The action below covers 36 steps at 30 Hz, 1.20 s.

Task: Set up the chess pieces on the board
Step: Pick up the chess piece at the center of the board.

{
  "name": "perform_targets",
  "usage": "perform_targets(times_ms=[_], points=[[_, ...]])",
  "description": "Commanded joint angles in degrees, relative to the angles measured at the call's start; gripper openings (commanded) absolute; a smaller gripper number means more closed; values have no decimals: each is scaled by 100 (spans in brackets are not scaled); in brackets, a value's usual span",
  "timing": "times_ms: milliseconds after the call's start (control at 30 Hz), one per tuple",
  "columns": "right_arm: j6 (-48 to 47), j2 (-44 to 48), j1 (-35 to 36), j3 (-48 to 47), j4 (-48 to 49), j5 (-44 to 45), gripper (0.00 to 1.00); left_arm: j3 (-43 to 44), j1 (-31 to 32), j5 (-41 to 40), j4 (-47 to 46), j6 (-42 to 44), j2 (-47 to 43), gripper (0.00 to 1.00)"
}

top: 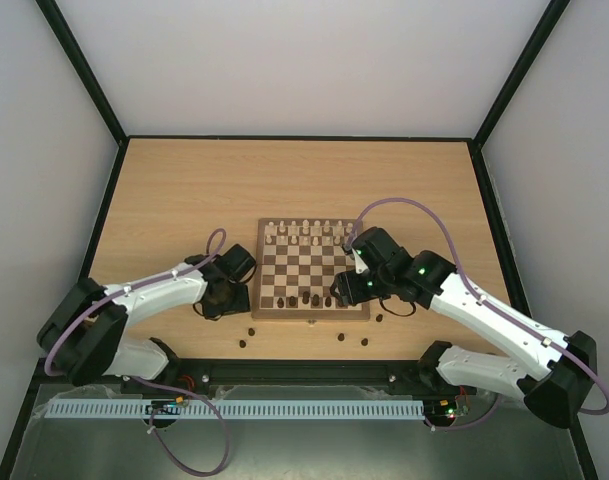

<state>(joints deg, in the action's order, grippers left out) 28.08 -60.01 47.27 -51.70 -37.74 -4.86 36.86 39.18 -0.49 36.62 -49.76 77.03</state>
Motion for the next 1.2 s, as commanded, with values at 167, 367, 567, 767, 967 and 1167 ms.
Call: perform_targets(times_ms=[167, 367, 567, 767, 967, 1167], points=[[-96, 91, 15, 28, -109, -78, 59, 349, -24, -266, 9, 43, 375, 61], [-83, 69, 11, 20, -108, -44, 60, 413, -24, -347, 212, 28, 181, 59], [-83, 68, 11, 32, -111, -37, 60, 449, -24, -416, 375, 10, -12, 53], [-83, 77, 14, 29, -104, -27, 60, 415, -24, -413, 369, 34, -33, 43], [-83, 74, 16, 38, -112, -1, 59, 411, -24, -443, 348, 83, 19, 34], [-83, 73, 15, 55, -107, -16, 59, 404, -33, -440, 322, 148, 57, 19]])
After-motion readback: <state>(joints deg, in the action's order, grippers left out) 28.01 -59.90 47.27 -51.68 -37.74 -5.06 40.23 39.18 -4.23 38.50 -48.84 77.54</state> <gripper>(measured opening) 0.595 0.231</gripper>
